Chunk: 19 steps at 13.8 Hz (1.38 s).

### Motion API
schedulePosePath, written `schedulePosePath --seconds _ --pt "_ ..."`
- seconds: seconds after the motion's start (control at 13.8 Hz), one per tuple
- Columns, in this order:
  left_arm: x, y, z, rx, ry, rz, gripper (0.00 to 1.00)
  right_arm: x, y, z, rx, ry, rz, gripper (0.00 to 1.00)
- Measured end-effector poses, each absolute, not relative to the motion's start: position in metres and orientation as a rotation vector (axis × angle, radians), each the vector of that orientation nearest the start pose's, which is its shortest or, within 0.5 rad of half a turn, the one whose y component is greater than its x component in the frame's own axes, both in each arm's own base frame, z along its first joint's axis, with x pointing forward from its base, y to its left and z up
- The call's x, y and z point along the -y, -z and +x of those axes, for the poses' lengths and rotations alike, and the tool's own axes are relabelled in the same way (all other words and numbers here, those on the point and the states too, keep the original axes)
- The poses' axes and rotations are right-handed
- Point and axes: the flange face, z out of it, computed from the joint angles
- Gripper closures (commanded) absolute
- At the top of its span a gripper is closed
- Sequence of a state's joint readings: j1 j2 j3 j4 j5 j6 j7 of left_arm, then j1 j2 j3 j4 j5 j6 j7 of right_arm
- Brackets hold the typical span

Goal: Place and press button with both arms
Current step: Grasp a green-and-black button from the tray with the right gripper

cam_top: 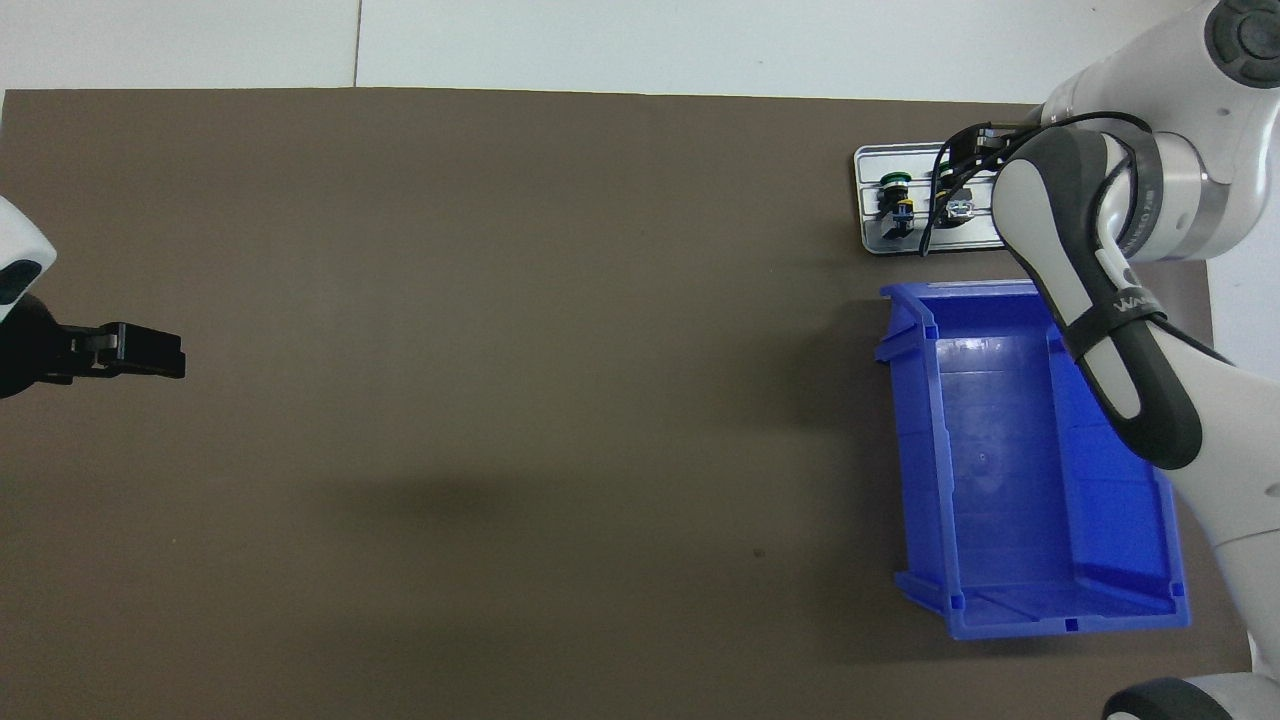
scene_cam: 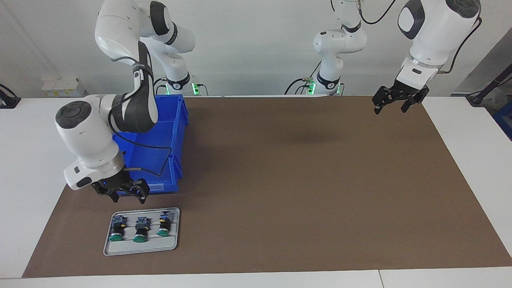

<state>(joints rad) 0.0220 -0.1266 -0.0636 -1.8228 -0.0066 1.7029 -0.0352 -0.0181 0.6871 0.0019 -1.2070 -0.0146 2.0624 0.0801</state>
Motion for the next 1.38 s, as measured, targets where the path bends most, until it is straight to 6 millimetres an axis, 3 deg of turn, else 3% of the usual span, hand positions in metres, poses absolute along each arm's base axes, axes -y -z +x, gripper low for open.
schedulePosePath --seconds 0.51,1.09,1.38 --pt "0.024 -0.584 0.521 -0.008 0.01 -3.14 0.0 0.008 -0.328 0.778 -0.125 0.284 -3.112 0.15" --pt "0.024 -0.584 0.521 -0.008 0.01 -3.14 0.0 0.02 -0.322 0.783 -0.121 0.352 -3.107 0.16" --pt "0.024 -0.584 0.521 -0.008 0.01 -3.14 0.0 0.018 -0.308 0.781 -0.111 0.351 -3.107 0.17"
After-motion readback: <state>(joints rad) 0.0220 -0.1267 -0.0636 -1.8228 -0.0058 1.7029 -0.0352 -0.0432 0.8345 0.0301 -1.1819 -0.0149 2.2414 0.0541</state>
